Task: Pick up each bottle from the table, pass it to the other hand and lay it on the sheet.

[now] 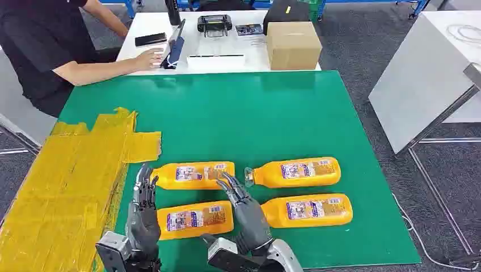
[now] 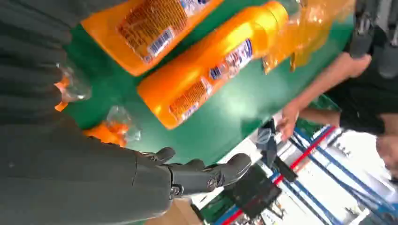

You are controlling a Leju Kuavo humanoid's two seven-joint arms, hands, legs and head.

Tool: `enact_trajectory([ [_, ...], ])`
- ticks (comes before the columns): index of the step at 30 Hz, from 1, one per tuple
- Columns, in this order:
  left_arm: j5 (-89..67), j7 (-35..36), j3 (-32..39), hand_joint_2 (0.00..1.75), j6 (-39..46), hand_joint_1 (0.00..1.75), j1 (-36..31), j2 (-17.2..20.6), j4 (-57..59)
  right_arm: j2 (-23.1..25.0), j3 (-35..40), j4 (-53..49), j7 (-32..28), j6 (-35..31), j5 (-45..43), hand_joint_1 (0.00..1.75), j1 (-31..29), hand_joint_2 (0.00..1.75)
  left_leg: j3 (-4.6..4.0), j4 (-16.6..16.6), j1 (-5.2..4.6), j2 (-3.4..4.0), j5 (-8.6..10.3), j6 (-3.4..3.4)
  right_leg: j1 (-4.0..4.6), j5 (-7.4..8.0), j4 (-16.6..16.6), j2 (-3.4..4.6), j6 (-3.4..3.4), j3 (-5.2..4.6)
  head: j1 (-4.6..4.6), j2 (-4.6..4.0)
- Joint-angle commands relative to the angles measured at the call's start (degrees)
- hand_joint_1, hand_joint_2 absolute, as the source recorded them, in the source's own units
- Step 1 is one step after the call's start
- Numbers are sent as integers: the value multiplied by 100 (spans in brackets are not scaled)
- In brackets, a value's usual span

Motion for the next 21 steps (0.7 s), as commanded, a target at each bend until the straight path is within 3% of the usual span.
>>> enact_trajectory([
  [1,27,6,121,0,-24,0,-205,-2,406,-189,255,783,83,82,86,0,-418,175,30,-13,12,3,-5,-4,12,3,-25,8,-8,34,0,0],
  [14,139,6,183,0,-144,0,-335,-25,586,-161,803,1599,590,480,814,0,-1081,175,16,-10,6,5,0,-2,7,5,-16,8,-5,18,0,0],
  [21,259,6,242,0,-284,0,-427,-32,659,-122,1287,2440,785,922,695,0,-2134,175,13,-6,4,19,0,-2,4,7,-8,21,-4,9,0,0],
])
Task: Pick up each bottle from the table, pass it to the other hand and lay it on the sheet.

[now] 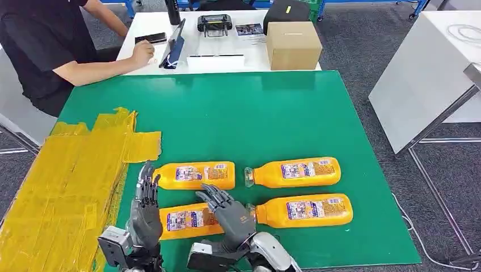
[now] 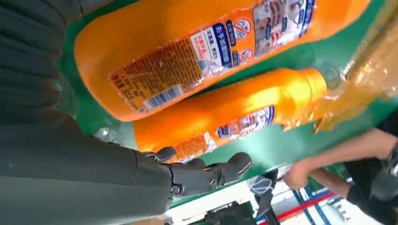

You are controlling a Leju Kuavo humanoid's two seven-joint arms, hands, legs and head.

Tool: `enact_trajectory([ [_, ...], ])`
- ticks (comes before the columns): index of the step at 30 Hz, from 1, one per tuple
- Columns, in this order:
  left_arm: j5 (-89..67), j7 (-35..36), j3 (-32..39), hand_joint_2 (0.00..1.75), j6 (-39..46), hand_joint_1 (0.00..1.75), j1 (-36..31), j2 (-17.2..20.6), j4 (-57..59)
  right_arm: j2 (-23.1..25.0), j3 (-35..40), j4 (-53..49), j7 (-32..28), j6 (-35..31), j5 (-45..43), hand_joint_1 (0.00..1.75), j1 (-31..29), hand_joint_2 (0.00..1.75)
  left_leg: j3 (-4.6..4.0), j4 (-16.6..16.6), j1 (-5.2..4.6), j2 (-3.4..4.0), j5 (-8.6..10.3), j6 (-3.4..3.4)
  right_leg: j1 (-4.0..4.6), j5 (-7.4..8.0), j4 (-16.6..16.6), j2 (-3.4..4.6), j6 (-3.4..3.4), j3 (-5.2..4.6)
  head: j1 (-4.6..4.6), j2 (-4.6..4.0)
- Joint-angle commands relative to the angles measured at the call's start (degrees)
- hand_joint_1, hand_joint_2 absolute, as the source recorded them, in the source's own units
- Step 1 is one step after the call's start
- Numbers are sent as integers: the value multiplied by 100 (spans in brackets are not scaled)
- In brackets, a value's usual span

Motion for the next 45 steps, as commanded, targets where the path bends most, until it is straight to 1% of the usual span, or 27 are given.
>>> enact_trajectory([
  [1,141,13,217,0,-141,0,-285,-19,389,-29,781,1559,250,469,-107,0,-1517,175,19,-7,9,21,-1,-3,9,10,-14,25,-7,15,0,0],
  [3,143,16,269,0,-217,0,-341,-31,405,58,914,1874,333,612,-173,0,-1850,175,16,-5,6,23,0,-3,6,9,-8,25,-6,10,0,0],
  [5,142,16,269,0,-218,0,-343,-31,404,60,912,1874,333,612,-173,0,-1861,175,11,-4,2,17,2,-2,3,8,-4,20,-3,5,0,0],
  [8,141,16,272,0,-222,0,-335,-40,408,50,934,1877,336,597,-200,0,-1832,175,16,-6,5,11,2,1,5,8,-9,14,0,15,0,0],
  [9,140,15,271,0,-223,0,-330,-42,407,39,941,1860,337,591,-202,0,-1814,175,31,-8,16,18,-3,-2,17,11,-21,24,-6,32,-2,0],
  [11,140,15,271,0,-223,0,-330,-42,407,39,941,1860,337,591,-202,0,-1814,175,31,-8,16,6,-4,-2,16,6,-22,12,-4,36,-2,0],
  [13,140,15,271,0,-223,0,-330,-42,407,39,941,1860,337,591,-202,0,-1814,175,25,-6,10,9,-5,0,11,4,-15,15,-1,26,-2,0],
  [14,140,15,288,0,-228,0,-330,-45,402,32,1060,1927,407,649,-167,0,-1916,175,16,-4,6,4,-1,0,6,4,-9,9,0,18,0,0],
  [17,151,20,323,0,-283,0,-369,-45,433,134,1443,2535,554,1045,-216,0,-2443,175,27,-4,15,12,-4,-2,15,7,-16,18,-5,30,0,0],
  [18,163,22,332,0,-301,0,-379,-44,440,164,1554,2704,594,1188,-181,0,-2562,175,8,-1,4,14,2,0,4,9,-3,19,0,6,0,0],
  [19,199,39,336,0,-368,0,-415,-33,475,237,1814,3079,511,1693,-306,0,-2818,175,12,0,8,24,0,-1,8,12,-4,30,-2,8,0,0],
  [21,223,55,299,0,-416,0,-521,-19,615,307,2134,3543,315,2132,-482,0,-3102,175,10,-2,6,19,4,-1,6,13,-4,24,-1,6,0,0],
  [22,247,56,263,0,-424,0,-582,-5,704,328,2293,3732,137,2384,-624,3,-3202,175,9,-3,1,14,6,0,2,11,-2,18,0,5,0,0],
  [23,286,53,219,0,-429,0,-620,-4,763,320,2428,3822,8,2517,-783,37,-3259,175,15,-5,6,14,7,-1,7,14,-7,18,-3,11,0,0],
  [24,326,49,163,0,-423,0,-652,6,815,291,2619,3854,-123,2712,-1010,147,-3298,175,14,-6,2,7,8,0,3,10,-5,9,0,11,0,0],
  [25,346,48,131,0,-416,0,-680,13,854,266,2730,3826,-189,2832,-1104,164,-3315,175,22,-9,6,8,9,-1,6,12,-11,10,-1,19,-2,0],
  [26,383,41,118,0,-391,0,-692,14,883,232,2895,3769,-201,2964,-1212,175,-3344,175,25,-6,2,-1,8,1,3,8,-7,0,2,24,0,0],
  [27,411,38,95,0,-382,0,-705,36,905,193,3047,3703,-185,3079,-1376,175,-3373,175,28,-6,7,-9,10,1,7,9,-12,-6,0,34,4,0],
  [28,448,34,90,0,-365,0,-710,43,916,149,3200,3642,-138,3146,-1546,175,-3399,175,47,-13,4,-1,9,2,4,9,-16,0,1,44,-7,0],
  [29,480,30,79,0,-348,0,-712,56,915,104,3363,3589,-77,3179,-1692,175,-3421,175,49,-12,7,5,9,1,7,12,-18,6,0,47,2,0],
  [35,565,43,53,0,-334,0,-715,52,913,133,3771,3789,44,3210,-1853,175,-3351,175,61,-16,10,-10,12,0,9,12,-25,-3,-1,63,0,0],
  [37,611,61,50,0,-306,0,-714,38,920,199,3946,3924,160,3191,-1851,175,-3218,175,71,-22,12,-9,12,-1,12,13,-33,-2,-3,73,-2,0],
  [41,818,135,191,0,-55,0,-693,-39,812,264,3992,4239,366,2806,-2025,175,-3144,175,87,-15,5,-4,5,-2,4,6,-20,3,1,79,0,0],
  [43,829,154,193,0,-39,0,-691,-24,772,256,4000,4288,324,2803,-2054,175,-3185,175,95,-24,15,-8,11,-4,15,15,-38,1,-4,90,-4,0],
  [44,830,158,194,0,-38,0,-690,-22,765,252,3999,4292,312,2812,-2060,175,-3202,175,103,-21,11,6,7,-6,11,15,-31,15,-3,90,-2,0],
  [45,1018,145,325,0,307,0,-636,-101,633,264,3821,4355,439,2515,-2153,175,-3133,175,106,-21,14,11,8,-8,14,17,-33,19,-5,89,0,0],
])
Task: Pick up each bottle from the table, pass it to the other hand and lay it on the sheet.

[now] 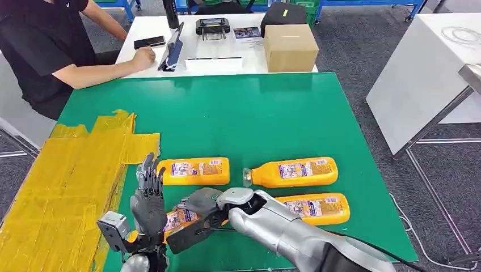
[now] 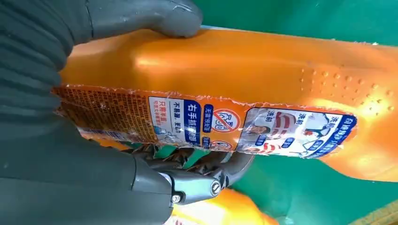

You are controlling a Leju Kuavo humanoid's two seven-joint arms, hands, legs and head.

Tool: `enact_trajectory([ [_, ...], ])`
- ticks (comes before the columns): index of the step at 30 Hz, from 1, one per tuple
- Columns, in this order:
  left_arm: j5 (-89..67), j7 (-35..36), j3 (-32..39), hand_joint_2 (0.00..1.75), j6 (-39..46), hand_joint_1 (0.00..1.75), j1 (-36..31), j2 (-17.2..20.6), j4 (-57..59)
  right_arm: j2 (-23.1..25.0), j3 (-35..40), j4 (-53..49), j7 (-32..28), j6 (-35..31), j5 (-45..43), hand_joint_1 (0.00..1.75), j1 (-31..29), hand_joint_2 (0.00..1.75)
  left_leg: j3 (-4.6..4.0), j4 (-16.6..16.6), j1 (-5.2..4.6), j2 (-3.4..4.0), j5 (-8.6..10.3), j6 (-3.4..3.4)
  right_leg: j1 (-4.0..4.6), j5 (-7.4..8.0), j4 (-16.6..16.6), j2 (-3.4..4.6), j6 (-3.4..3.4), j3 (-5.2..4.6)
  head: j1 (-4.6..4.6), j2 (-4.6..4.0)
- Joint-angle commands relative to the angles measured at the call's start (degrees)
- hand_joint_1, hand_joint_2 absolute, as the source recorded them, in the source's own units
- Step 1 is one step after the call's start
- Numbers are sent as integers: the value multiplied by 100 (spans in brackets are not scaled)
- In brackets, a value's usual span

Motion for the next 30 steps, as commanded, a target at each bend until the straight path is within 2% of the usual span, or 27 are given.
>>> enact_trajectory([
  [1,458,-56,229,0,885,0,-53,-31,-86,-50,328,1051,347,-601,-246,175,440,175,15,-15,11,-18,9,-7,11,11,-23,-15,-8,17,-2,0],
  [4,385,-64,573,0,2764,0,319,-31,-1670,-7,-193,1102,584,-1270,-422,175,817,175,28,-16,16,-22,1,-3,17,10,-28,-19,-12,-4,0,0],
  [7,571,-64,933,0,3413,0,673,-31,-2548,105,-535,1080,715,-1697,-513,175,1166,175,35,-9,22,4,-14,-4,24,2,-17,7,-13,0,0,0],
  [11,759,-64,1179,0,3845,0,835,-31,-2954,190,-647,1054,743,-1718,-530,175,1259,175,38,-24,30,0,-1,-7,36,13,-33,1,-18,2,-2,0],
  [15,960,-64,1453,0,3845,0,932,-31,-3019,197,-624,1089,761,-1594,-516,175,1244,175,54,-13,20,23,-21,-18,26,-4,-11,20,-31,8,0,0],
  [18,960,-64,1453,0,3845,0,932,-31,-3019,197,-624,1089,761,-1594,-516,175,1244,175,41,-20,24,-3,-6,-17,30,2,-24,-4,-30,2,0,0],
  [19,960,-64,1453,0,3845,0,932,-31,-3019,197,-624,1089,761,-1594,-516,175,1244,175,104,-11,22,16,-32,-16,27,-19,-13,12,-28,56,2,0],
  [20,960,-64,1453,0,3845,0,932,-31,-3019,197,-624,1089,761,-1594,-516,175,1244,175,67,-12,23,12,-17,-17,28,-3,-14,8,-30,22,2,0],
  [21,961,-64,1492,0,3845,0,970,-31,-2964,234,-590,1193,757,-1610,-558,175,1208,175,120,-4,19,21,-43,-15,23,-25,-2,16,-28,70,2,0],
  [22,1274,-64,1625,0,3845,0,922,-31,-2876,183,-617,1183,699,-1552,-574,175,1205,175,79,-9,22,10,-24,-14,27,-7,-10,8,-30,33,2,0],
  [23,1403,-64,1697,0,3845,0,938,-31,-2787,198,-668,1177,692,-1571,-604,175,1226,175,127,-13,18,14,-43,-13,23,-24,-13,11,-29,77,2,0],
  [24,1500,-64,1743,0,3845,0,945,-31,-2718,193,-789,1156,656,-1633,-714,175,1272,175,85,-13,19,11,-30,-16,25,-10,-13,9,-30,38,4,0],
  [25,1475,-64,1775,0,3845,0,963,-31,-2615,185,-829,1148,645,-1669,-742,175,1289,175,82,-20,22,5,-25,-19,29,-3,-23,5,-31,37,2,0],
  [27,1698,-64,1784,0,3845,0,925,-31,-2614,265,-1325,897,437,-2006,-1102,175,1492,175,68,-31,23,-2,-17,-22,30,4,-35,-2,-35,25,4,0],
  [28,1699,-64,1819,0,3845,0,965,-31,-2520,274,-1638,641,308,-2261,-1241,175,1649,175,95,-15,24,7,-39,-23,29,-14,-17,9,-37,45,0,0],
  [29,1775,-64,1694,0,3845,0,1038,-31,-2487,304,-2135,188,-215,-2772,-1495,175,1932,175,144,-6,17,18,-61,-22,21,-37,-3,18,-36,88,2,0],
  [30,1915,-64,1598,0,3654,0,1026,-31,-2073,236,-2504,-630,-657,-3009,-1749,175,2308,175,117,-6,22,15,-54,-25,26,-29,-7,15,-40,62,2,0],
])
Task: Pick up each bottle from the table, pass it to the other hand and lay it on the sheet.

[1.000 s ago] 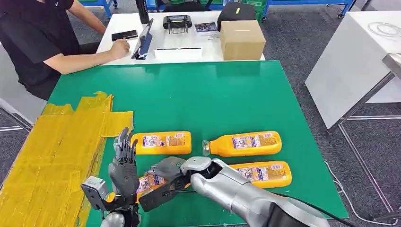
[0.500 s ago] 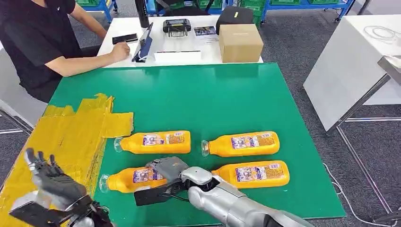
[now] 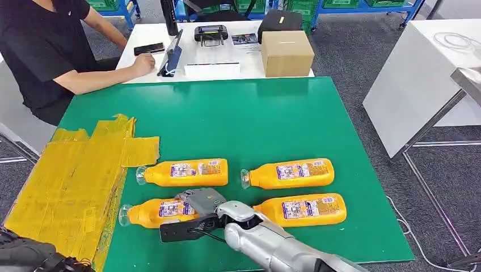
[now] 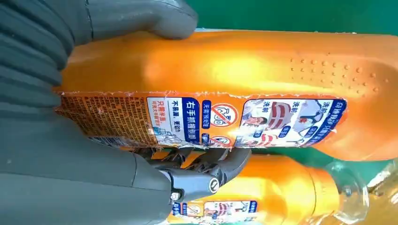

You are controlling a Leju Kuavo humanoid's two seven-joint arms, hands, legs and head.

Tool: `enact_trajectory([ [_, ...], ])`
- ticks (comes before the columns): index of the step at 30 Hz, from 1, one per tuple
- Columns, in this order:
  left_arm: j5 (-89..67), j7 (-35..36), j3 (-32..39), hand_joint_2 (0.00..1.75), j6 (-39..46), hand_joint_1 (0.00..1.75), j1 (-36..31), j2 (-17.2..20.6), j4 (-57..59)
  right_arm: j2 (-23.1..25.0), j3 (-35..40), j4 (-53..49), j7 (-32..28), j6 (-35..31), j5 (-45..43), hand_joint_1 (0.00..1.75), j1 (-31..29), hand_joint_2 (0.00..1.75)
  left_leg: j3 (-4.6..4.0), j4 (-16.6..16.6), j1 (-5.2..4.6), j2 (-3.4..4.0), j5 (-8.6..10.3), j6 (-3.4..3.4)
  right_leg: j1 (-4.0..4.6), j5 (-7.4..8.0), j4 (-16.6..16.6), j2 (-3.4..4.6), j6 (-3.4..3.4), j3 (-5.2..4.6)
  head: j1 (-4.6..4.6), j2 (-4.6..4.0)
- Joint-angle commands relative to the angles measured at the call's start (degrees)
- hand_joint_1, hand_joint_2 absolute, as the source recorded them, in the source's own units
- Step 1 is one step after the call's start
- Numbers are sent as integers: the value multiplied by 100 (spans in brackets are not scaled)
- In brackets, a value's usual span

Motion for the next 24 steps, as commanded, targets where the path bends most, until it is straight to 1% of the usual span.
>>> enact_trajectory([
  [1,698,19,162,0,-462,0,-39,-15,1310,-247,-2105,-2137,-1374,-1273,-1098,175,2042,175,-81,-4,13,-18,31,-4,14,30,-11,-13,-9,-72,2,0],
  [2,777,19,229,0,-610,0,-120,-15,1507,-321,-2241,-2851,-1243,-1154,-1017,175,2347,175,-47,-3,9,-13,14,-7,9,14,-5,-10,-10,-41,0,0],
  [3,775,19,261,0,-635,0,-154,-15,1547,-363,-2279,-3129,-1090,-1074,-928,175,2462,175,-68,-6,11,-20,18,-10,10,19,-10,-15,-13,-60,0,0],
  [4,766,19,256,0,-672,0,-189,-15,1691,-334,-2500,-3661,-1404,-1169,-858,175,2712,175,-74,-11,11,-39,23,-9,11,19,-16,-34,-13,-61,0,0],
  [5,699,19,257,0,-705,0,-196,-15,1698,-305,-2637,-3977,-1622,-1133,-897,175,2845,175,-97,-7,12,-46,23,-6,12,17,-13,-40,-13,-80,4,0],
  [6,663,19,236,0,-743,0,-192,-15,1727,-287,-2739,-4306,-1793,-1170,-904,175,2953,175,-96,-1,11,-56,15,-5,11,0,-9,-51,-10,-72,2,0],
  [7,588,19,216,0,-745,0,-186,-15,1729,-265,-2810,-4531,-1885,-1212,-889,175,3038,175,-62,4,6,-34,-6,-5,5,-17,2,-20,2,-34,2,0],
  [9,589,19,179,0,-722,0,-151,-15,1684,-228,-2933,-4854,-2098,-1230,-993,175,3191,175,-120,7,7,-42,9,1,7,-6,0,-26,9,-34,2,0],
  [11,600,19,169,0,-705,0,-114,-15,1638,-220,-2992,-4993,-2248,-1244,-1088,175,3287,175,-166,10,3,-52,22,7,5,5,2,-36,11,-71,4,0],
  [12,535,19,174,0,-654,0,-116,-15,1671,-220,-3023,-5061,-2328,-1248,-1129,175,3340,175,-161,8,11,-62,21,8,12,4,-9,-45,9,-64,2,0],
  [13,553,26,175,0,-690,0,-111,-15,1677,-219,-3012,-5114,-2365,-1237,-1141,175,3359,175,-158,9,12,-56,14,8,13,-2,-10,-39,8,-59,4,0],
  [14,553,26,175,0,-690,0,-111,-15,1677,-219,-3012,-5114,-2365,-1237,-1141,175,3359,175,-163,5,-1,-42,20,7,0,2,1,-26,9,-75,0,0],
  [18,553,26,175,0,-690,0,-111,-15,1677,-219,-3012,-5114,-2365,-1237,-1141,175,3359,175,-188,6,-3,-40,25,6,-2,8,-1,-26,7,-101,2,0],
  [24,553,26,175,0,-690,0,-111,-15,1677,-219,-3012,-5114,-2365,-1237,-1141,175,3359,175,-190,6,0,-40,25,5,3,10,-3,-24,5,-103,2,0],
])
